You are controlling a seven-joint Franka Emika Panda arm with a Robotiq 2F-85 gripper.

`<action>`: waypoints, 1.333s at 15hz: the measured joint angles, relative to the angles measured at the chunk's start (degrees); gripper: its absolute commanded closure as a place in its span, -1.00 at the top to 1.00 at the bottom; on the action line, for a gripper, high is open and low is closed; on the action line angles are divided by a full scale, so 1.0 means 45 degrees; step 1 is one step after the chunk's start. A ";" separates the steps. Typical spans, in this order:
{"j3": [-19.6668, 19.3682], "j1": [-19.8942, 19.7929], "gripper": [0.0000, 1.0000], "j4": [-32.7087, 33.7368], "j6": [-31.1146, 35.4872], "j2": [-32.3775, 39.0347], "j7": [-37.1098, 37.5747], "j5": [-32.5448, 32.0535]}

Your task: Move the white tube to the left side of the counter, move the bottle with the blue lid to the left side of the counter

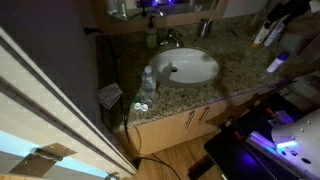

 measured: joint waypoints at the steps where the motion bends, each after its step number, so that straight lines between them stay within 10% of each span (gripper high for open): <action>1: 0.0092 -0.0177 1.00 0.0148 -0.0004 0.0241 0.0601 -0.0029; 20: -0.3034 -0.2182 1.00 0.6151 -0.0772 0.5710 0.4031 0.2220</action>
